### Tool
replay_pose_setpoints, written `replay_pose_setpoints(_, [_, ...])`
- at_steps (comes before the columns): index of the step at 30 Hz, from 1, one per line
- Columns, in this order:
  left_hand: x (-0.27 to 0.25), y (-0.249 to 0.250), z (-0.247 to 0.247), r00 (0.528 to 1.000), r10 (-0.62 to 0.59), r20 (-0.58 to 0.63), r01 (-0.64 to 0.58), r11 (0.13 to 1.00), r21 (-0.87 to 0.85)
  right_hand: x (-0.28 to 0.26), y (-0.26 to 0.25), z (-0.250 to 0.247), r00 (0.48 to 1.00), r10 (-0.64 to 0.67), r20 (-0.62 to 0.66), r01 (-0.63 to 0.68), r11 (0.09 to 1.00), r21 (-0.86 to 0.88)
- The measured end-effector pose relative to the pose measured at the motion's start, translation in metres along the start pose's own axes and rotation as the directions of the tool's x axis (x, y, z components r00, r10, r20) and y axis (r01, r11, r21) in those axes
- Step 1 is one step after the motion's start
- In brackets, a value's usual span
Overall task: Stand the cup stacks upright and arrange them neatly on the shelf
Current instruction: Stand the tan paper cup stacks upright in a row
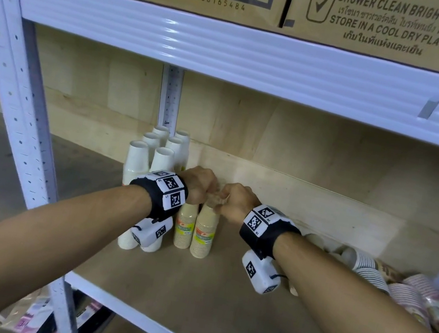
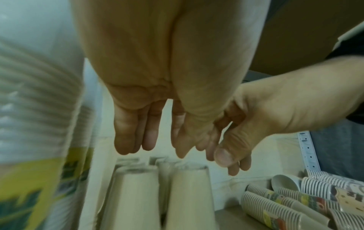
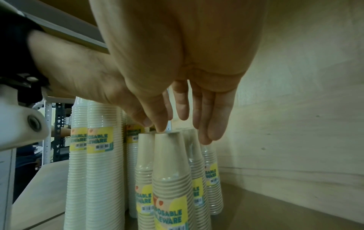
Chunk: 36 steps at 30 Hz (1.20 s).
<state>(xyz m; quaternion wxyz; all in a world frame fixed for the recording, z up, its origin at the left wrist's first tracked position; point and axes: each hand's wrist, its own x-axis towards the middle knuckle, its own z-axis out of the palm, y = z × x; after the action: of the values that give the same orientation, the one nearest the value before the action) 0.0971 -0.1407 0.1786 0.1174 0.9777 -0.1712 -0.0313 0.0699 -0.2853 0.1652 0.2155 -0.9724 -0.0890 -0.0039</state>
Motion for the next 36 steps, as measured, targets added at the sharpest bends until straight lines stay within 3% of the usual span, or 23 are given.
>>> replay_pose_setpoints(7, [0.015,0.019,-0.008,0.994,0.090,-0.059,-0.090,0.996,-0.010,-0.015,0.037,-0.024,0.994,0.102,-0.032,-0.104,0.991,-0.081])
replay_pose_setpoints(19, [0.035,0.100,0.029,0.935,0.349,0.064,-0.347,0.937,-0.041,-0.077,0.131,-0.081,0.928,0.343,-0.149,-0.359,0.928,-0.101])
replay_pose_setpoints(27, [0.048,0.150,0.082,0.865,0.469,0.179,-0.470,0.882,-0.037,-0.134,0.181,-0.072,0.858,0.504,-0.104,-0.514,0.847,-0.135])
replay_pose_setpoints(31, [0.053,0.162,0.113,0.833,0.510,0.216,-0.513,0.857,-0.046,-0.158,0.213,-0.056,0.802,0.594,-0.069,-0.598,0.799,-0.062])
replay_pose_setpoints(36, [0.059,0.170,0.139,0.826,0.513,0.233,-0.517,0.855,-0.050,-0.180,0.230,-0.036,0.753,0.657,-0.030,-0.657,0.752,-0.049])
